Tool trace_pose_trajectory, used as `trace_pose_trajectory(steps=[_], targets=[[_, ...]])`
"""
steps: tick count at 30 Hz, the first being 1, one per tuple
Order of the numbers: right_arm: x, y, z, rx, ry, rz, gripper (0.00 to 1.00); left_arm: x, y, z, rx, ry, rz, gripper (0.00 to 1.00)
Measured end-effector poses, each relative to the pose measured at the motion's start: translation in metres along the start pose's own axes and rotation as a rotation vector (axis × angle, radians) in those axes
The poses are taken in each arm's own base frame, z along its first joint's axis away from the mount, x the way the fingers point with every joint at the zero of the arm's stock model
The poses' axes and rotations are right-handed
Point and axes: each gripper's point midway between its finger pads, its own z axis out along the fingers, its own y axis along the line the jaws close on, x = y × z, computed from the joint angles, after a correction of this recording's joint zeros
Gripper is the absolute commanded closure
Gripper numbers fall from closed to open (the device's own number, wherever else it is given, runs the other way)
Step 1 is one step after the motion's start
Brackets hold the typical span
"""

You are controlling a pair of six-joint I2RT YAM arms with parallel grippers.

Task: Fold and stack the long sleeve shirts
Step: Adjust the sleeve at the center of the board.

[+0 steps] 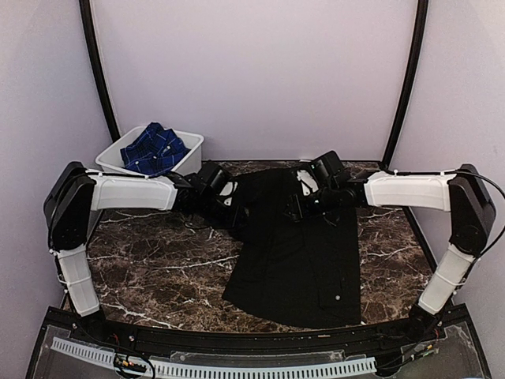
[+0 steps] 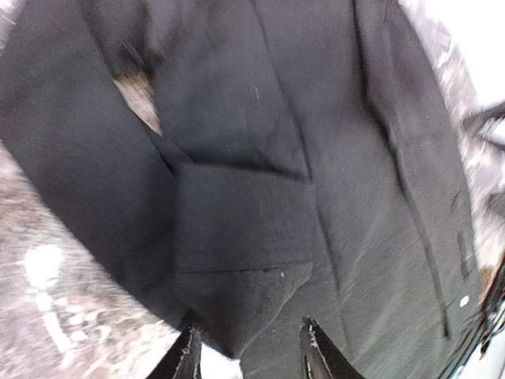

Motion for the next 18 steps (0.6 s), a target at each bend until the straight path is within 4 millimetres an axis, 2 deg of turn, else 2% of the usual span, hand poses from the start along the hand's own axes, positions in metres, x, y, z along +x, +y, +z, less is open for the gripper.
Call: trace_pose_trajectory(steps=[4, 8, 12, 18], targets=[[0.009, 0.016, 0.012, -0.038, 0.029, -0.056, 0.37, -0.023, 0.007, -0.033, 0.002, -0.1, -0.062, 0.59], [0.011, 0.031, 0.037, -0.087, 0.066, -0.107, 0.37, -0.029, 0.02, -0.041, -0.005, -0.126, -0.108, 0.54], [0.001, 0.036, 0.056, -0.105, 0.069, -0.121, 0.36, -0.026, 0.026, -0.03, 0.005, -0.094, -0.124, 0.51], [-0.003, 0.035, 0.058, -0.1, 0.062, -0.112, 0.35, -0.044, 0.018, 0.01, 0.039, -0.048, -0.118, 0.49]])
